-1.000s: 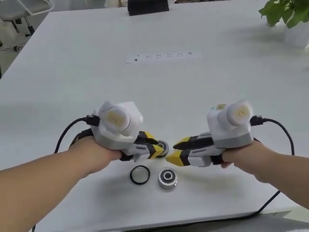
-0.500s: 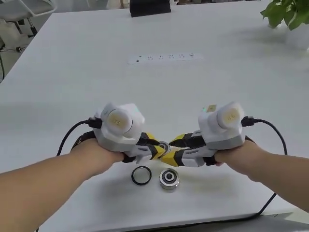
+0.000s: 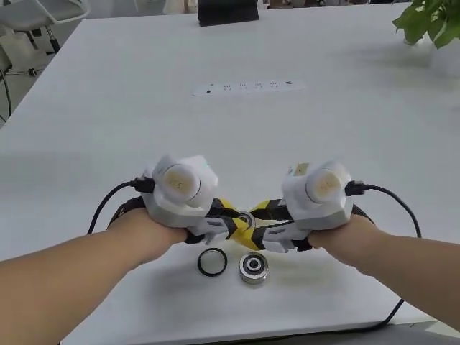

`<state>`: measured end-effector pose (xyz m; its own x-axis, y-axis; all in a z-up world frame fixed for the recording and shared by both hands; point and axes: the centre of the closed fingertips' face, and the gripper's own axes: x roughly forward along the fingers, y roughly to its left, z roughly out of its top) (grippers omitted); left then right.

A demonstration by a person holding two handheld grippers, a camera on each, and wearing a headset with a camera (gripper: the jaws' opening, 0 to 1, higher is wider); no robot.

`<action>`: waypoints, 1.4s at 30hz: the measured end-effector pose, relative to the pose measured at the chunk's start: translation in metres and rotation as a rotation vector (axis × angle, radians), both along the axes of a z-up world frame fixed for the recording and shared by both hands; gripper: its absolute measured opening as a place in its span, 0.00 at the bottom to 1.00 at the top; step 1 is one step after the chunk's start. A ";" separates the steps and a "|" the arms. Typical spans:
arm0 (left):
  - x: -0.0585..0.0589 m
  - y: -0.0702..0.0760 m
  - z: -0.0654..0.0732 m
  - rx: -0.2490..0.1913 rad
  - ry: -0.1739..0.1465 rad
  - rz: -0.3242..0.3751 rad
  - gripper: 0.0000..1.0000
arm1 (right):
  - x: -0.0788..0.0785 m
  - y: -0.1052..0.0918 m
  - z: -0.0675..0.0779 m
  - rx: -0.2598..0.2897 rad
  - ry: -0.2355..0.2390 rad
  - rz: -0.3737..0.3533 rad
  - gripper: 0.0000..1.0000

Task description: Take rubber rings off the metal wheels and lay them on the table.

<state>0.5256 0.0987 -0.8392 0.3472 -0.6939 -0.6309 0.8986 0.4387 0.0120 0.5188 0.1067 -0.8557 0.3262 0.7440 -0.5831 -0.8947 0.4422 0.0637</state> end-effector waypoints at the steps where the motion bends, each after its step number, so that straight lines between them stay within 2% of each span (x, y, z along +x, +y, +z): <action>1: 0.000 0.000 0.000 -0.001 0.000 0.001 0.08 | 0.000 -0.001 0.000 0.008 0.006 -0.005 0.25; 9: 0.000 0.000 0.000 -0.002 0.000 0.002 0.08 | -0.003 -0.003 0.001 0.006 -0.002 0.001 0.23; 19: 0.000 0.000 0.000 -0.005 0.001 0.007 0.08 | -0.004 -0.009 0.005 0.029 0.017 -0.009 0.20; 29: 0.000 0.000 0.000 -0.006 0.004 0.007 0.08 | -0.005 -0.010 0.005 0.030 0.016 -0.003 0.17; 34: 0.000 0.000 0.000 -0.008 0.005 0.010 0.07 | -0.006 -0.013 0.003 0.034 0.037 -0.011 0.14; 36: 0.000 0.000 0.000 -0.009 0.005 0.011 0.07 | -0.007 -0.016 0.000 0.019 0.050 -0.013 0.07; 38: 0.000 0.000 0.000 -0.010 0.005 0.012 0.07 | -0.007 -0.015 0.001 0.039 0.071 -0.027 0.06; 42: 0.000 0.000 0.000 -0.010 0.005 0.016 0.07 | -0.007 -0.015 0.001 0.035 0.067 -0.025 0.05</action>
